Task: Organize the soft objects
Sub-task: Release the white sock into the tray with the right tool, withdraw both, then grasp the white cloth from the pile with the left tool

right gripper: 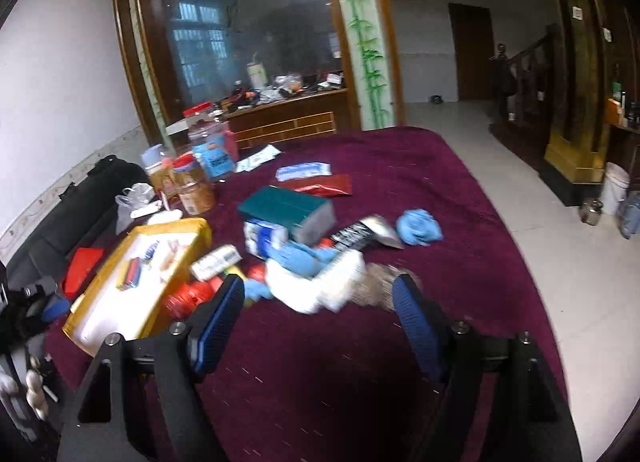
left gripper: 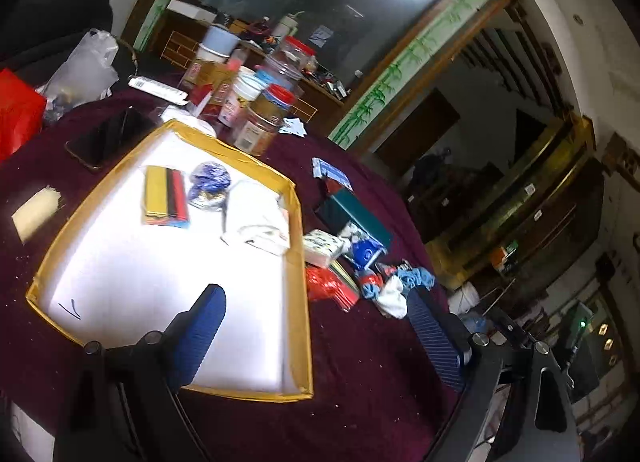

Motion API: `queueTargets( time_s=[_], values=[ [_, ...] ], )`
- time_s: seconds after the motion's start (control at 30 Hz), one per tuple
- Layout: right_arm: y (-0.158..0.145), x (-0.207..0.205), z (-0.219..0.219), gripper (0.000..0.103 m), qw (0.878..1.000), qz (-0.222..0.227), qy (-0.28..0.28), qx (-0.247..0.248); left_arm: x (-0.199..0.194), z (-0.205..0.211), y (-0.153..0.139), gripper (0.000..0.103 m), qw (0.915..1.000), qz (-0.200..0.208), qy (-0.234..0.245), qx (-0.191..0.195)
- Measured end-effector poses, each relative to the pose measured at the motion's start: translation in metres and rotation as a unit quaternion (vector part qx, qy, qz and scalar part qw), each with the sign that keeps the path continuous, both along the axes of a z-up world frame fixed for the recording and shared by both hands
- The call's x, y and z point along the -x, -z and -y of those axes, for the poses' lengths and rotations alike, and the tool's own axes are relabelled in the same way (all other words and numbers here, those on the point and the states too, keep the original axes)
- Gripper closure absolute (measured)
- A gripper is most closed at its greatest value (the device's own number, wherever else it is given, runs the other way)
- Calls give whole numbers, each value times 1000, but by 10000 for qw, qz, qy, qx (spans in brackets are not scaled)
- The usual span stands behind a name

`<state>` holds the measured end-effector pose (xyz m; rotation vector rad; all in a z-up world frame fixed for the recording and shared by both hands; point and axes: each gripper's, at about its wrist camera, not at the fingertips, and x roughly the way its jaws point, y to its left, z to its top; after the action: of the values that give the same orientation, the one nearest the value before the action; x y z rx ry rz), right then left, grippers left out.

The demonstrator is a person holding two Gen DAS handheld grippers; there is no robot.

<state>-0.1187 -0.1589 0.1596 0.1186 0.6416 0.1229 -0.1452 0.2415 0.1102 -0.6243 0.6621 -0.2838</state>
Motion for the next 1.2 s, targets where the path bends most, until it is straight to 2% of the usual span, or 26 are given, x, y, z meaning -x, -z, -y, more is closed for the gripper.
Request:
queueTargets(
  time_s=[0.2, 0.27, 0.37, 0.47, 0.67, 0.8, 0.9, 0.97, 1.1, 1.2],
  values=[
    [9, 18, 18, 24, 9988, 206, 182, 417, 3, 31, -7, 9, 9993, 40, 81, -360],
    [10, 21, 23, 23, 9984, 284, 264, 406, 2, 37, -10, 9, 9988, 63, 118, -467],
    [12, 15, 37, 17, 9979, 350, 504, 228, 3, 49, -15, 9, 9962, 144, 123, -849],
    [21, -9, 50, 10, 9967, 358, 731, 41, -1, 58, -13, 9, 9942, 113, 234, -1043],
    [61, -73, 65, 10, 9953, 13, 953, -162, -17, 90, 2, 9, 9921, -190, 596, -1088],
    [77, -85, 74, 10, 9942, -125, 1019, -307, -27, 123, 7, 9, 9860, -336, 897, -1363],
    [75, -80, 82, 10, 9933, 45, 1101, -345, -40, 149, 7, 9, 9799, -351, 1157, -1585],
    [81, -84, 86, 10, 9930, -140, 1085, -446, -53, 167, 10, 9, 9756, -367, 1310, -1723],
    [86, -88, 89, 10, 9923, -310, 1022, -621, -89, 200, 29, 9, 9688, -550, 1488, -1907],
    [88, -88, 89, 10, 9924, -353, 969, -675, -111, 228, 41, 9, 9590, -576, 1696, -2197]
  ],
)
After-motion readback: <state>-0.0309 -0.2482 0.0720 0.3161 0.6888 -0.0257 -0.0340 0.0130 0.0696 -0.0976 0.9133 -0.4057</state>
